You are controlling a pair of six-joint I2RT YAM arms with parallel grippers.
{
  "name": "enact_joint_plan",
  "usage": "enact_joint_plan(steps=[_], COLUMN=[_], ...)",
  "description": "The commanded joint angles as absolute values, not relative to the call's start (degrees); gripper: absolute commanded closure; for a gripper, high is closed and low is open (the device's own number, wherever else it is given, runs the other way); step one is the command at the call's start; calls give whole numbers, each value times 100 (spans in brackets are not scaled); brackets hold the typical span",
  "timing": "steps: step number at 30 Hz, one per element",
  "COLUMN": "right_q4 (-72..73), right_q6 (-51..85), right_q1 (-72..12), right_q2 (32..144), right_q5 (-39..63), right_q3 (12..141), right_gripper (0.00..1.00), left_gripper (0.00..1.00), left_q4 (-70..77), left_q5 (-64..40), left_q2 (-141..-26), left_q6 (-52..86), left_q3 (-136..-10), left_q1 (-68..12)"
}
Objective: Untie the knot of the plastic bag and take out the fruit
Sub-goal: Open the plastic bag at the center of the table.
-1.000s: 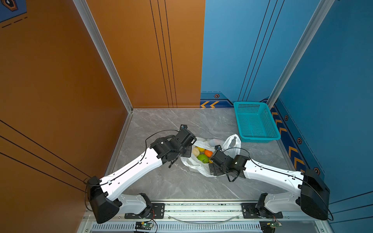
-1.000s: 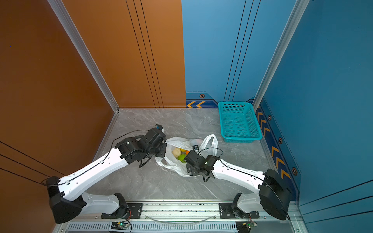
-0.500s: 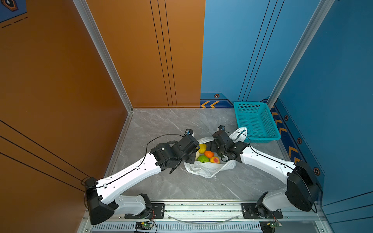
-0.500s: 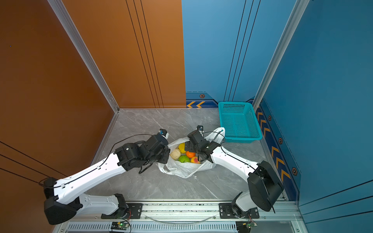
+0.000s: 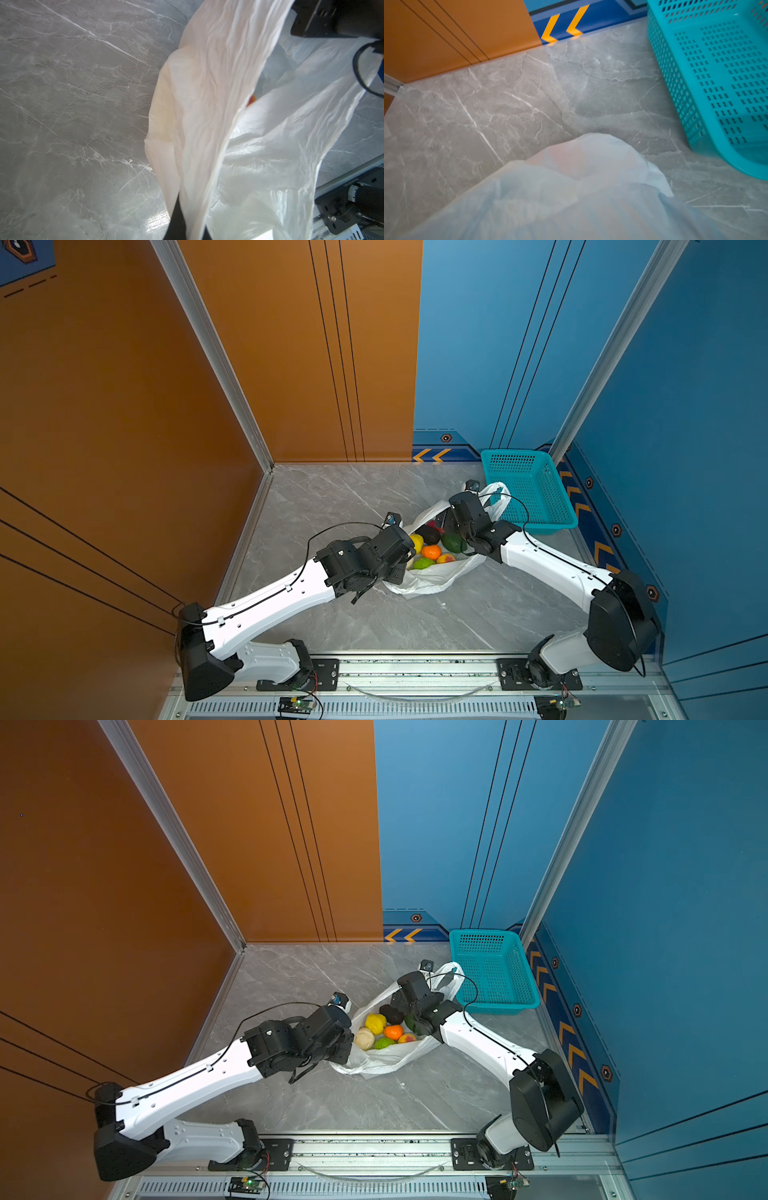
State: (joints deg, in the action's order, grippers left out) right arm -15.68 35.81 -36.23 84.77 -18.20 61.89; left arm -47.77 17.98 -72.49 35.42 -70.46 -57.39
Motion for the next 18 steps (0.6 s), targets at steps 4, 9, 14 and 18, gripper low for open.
enact_joint_plan(steps=[4, 9, 14, 18], right_q4=[-2687, -2891, -2708, -2789], right_q6=[3640, 3675, 3534, 3561], right_q1=[-4405, -4894, -4961, -4990], right_q2=[7926, 7774, 8025, 8067], right_q5=[-1270, -1332, -953, -699], right_q3=[6045, 5890, 5795, 5566], right_gripper=[0, 0, 0, 0], left_gripper=[100, 100, 100, 100], left_q4=[-4802, -4796, -4784, -4755], left_q5=[1828, 1801, 1782, 1765], left_q2=[-7391, -7377, -7280, -7176], left_q6=[3494, 3530, 3569, 3655], left_q3=[-7431, -7432, -7308, -7157], left_q1=[-5631, -5555, -5547, -5555])
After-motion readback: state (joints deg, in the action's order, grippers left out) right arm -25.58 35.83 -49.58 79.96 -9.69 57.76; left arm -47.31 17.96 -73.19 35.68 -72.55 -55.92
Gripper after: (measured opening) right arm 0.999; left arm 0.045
